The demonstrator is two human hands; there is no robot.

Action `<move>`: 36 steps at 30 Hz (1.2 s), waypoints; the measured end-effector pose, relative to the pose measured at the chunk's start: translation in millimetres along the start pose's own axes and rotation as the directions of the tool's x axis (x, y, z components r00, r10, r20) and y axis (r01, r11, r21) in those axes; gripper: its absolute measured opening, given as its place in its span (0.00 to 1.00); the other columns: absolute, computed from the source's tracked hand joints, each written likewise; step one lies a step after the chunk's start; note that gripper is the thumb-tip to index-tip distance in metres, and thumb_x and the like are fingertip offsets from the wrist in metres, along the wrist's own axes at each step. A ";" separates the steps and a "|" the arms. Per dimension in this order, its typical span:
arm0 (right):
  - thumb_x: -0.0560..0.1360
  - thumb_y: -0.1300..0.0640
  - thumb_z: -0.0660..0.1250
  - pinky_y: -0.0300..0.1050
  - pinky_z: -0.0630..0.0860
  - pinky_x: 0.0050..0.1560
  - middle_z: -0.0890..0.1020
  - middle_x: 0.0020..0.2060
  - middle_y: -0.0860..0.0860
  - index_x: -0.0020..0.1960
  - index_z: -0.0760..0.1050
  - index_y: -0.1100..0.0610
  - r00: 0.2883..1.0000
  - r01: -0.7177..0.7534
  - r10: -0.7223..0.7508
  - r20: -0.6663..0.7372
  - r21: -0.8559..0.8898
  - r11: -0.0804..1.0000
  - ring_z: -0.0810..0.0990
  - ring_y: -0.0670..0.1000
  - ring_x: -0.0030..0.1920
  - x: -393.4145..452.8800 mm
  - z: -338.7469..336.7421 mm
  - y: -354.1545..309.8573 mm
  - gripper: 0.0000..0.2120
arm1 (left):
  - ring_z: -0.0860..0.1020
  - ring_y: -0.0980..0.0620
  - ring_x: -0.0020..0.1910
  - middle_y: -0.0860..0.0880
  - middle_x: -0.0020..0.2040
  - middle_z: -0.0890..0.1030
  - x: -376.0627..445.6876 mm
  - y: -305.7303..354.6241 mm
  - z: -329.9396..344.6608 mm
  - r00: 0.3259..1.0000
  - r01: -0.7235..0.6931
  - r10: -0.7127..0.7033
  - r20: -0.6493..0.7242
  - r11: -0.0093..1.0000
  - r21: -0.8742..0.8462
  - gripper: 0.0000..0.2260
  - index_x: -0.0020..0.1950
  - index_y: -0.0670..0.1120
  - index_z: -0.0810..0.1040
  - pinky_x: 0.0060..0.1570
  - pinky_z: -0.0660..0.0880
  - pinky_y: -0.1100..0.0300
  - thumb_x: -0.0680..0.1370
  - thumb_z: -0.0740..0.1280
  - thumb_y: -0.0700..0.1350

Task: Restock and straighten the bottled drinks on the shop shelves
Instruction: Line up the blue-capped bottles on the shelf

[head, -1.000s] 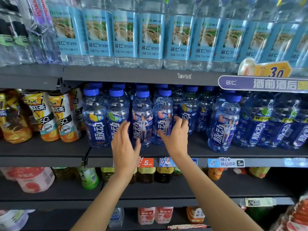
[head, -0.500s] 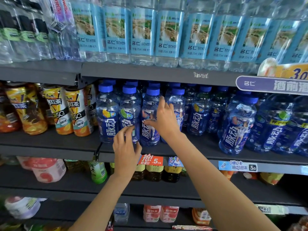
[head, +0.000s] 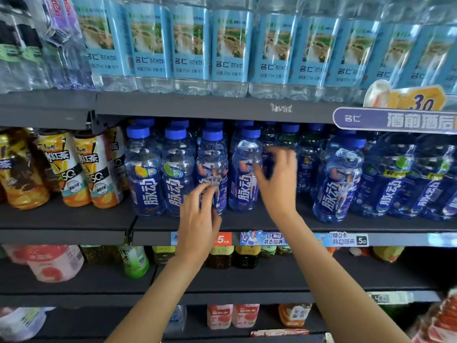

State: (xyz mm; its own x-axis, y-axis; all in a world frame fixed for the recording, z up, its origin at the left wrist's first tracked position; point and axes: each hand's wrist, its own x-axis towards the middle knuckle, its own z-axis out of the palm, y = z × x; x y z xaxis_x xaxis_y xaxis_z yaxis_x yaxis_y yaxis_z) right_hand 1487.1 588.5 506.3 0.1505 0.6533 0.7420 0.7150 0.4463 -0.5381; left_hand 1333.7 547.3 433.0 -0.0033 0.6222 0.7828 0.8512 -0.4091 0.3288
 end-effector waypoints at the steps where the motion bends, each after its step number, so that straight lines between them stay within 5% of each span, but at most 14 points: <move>1: 0.74 0.59 0.68 0.39 0.65 0.56 0.70 0.59 0.59 0.62 0.68 0.64 0.991 -0.126 0.126 -0.046 -0.005 0.992 0.70 0.58 0.60 0.6 -3.8 13.9 0.20 | 0.68 0.50 0.60 0.44 0.62 0.72 2.9 4.8 3.1 0.999 -0.041 0.041 0.012 0.999 0.002 0.25 0.64 0.42 0.70 0.59 0.71 0.50 0.68 0.70 0.32; 5: 0.72 0.54 0.71 0.51 0.64 0.63 0.64 0.66 0.63 0.69 0.59 0.66 0.859 -0.503 0.510 0.047 -0.119 0.856 0.64 0.63 0.66 10.7 -2.7 61.5 0.34 | 0.71 0.41 0.64 0.38 0.66 0.71 15.2 26.4 19.4 0.990 -0.097 0.090 0.109 0.993 0.062 0.31 0.67 0.41 0.65 0.61 0.70 0.47 0.67 0.72 0.35; 10: 0.68 0.50 0.74 0.51 0.69 0.60 0.71 0.65 0.61 0.68 0.60 0.66 0.780 -0.559 0.573 0.251 -0.130 0.819 0.71 0.60 0.65 35.4 13.1 94.3 0.38 | 0.62 0.40 0.72 0.37 0.75 0.53 42.8 53.6 30.5 0.982 0.033 -0.031 0.188 0.999 -0.008 0.35 0.76 0.40 0.50 0.65 0.68 0.52 0.75 0.67 0.43; 14: 0.66 0.50 0.76 0.48 0.71 0.57 0.75 0.63 0.59 0.65 0.67 0.63 0.813 -0.496 0.509 0.283 -0.121 0.860 0.73 0.58 0.63 40.0 11.0 102.4 0.34 | 0.55 0.43 0.75 0.38 0.76 0.43 67.7 63.2 38.0 0.972 0.132 -0.124 0.197 0.991 -0.026 0.37 0.76 0.43 0.40 0.69 0.63 0.56 0.78 0.62 0.49; 18: 0.67 0.50 0.75 0.40 0.68 0.48 0.79 0.58 0.56 0.63 0.69 0.62 0.836 -0.369 0.389 0.386 -0.129 0.920 0.76 0.56 0.58 34.5 13.4 93.4 0.31 | 0.56 0.39 0.74 0.32 0.74 0.51 78.8 72.1 54.7 0.954 0.209 -0.225 0.198 0.973 0.098 0.39 0.76 0.43 0.42 0.69 0.61 0.52 0.77 0.66 0.48; 22: 0.68 0.50 0.75 0.45 0.71 0.56 0.75 0.63 0.58 0.69 0.64 0.63 0.817 -0.375 0.392 0.423 -0.127 0.918 0.73 0.57 0.62 37.3 20.9 86.7 0.37 | 0.78 0.35 0.54 0.28 0.61 0.72 78.7 63.8 66.2 0.982 0.147 -0.170 0.086 0.963 0.226 0.44 0.73 0.40 0.54 0.49 0.78 0.49 0.65 0.78 0.41; 26: 0.68 0.49 0.74 0.48 0.70 0.58 0.73 0.65 0.59 0.71 0.61 0.63 0.796 -0.394 0.405 0.450 -0.124 0.911 0.71 0.59 0.65 37.1 21.8 85.9 0.38 | 0.82 0.39 0.43 0.30 0.56 0.76 78.0 60.6 60.1 0.979 0.145 -0.180 0.097 0.945 0.293 0.46 0.71 0.39 0.59 0.37 0.80 0.54 0.60 0.81 0.44; 31: 0.69 0.51 0.74 0.47 0.70 0.58 0.72 0.64 0.59 0.70 0.60 0.64 0.797 -0.363 0.382 0.468 -0.134 0.922 0.71 0.59 0.64 32.7 8.2 81.3 0.37 | 0.75 0.40 0.60 0.33 0.72 0.58 79.9 67.6 49.6 0.942 0.146 -0.224 0.251 0.944 0.295 0.41 0.76 0.44 0.40 0.53 0.75 0.54 0.76 0.67 0.48; 36: 0.71 0.60 0.70 0.57 0.70 0.60 0.73 0.57 0.62 0.61 0.69 0.65 0.984 0.139 -0.099 0.148 -0.297 0.945 0.71 0.63 0.58 21.3 -33.7 69.6 0.22 | 0.63 0.38 0.70 0.33 0.73 0.52 78.8 71.8 58.6 0.944 0.193 -0.238 0.230 0.960 0.205 0.44 0.75 0.44 0.34 0.63 0.69 0.52 0.76 0.68 0.43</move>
State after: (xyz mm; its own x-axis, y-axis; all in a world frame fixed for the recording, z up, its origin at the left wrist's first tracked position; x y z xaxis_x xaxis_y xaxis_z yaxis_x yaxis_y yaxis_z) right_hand 1563.1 612.9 498.2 -0.0234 0.6891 0.7243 0.8991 0.3313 -0.2862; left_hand 1425.3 606.1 487.3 -0.0855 0.8379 0.5391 0.9238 -0.1361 0.3580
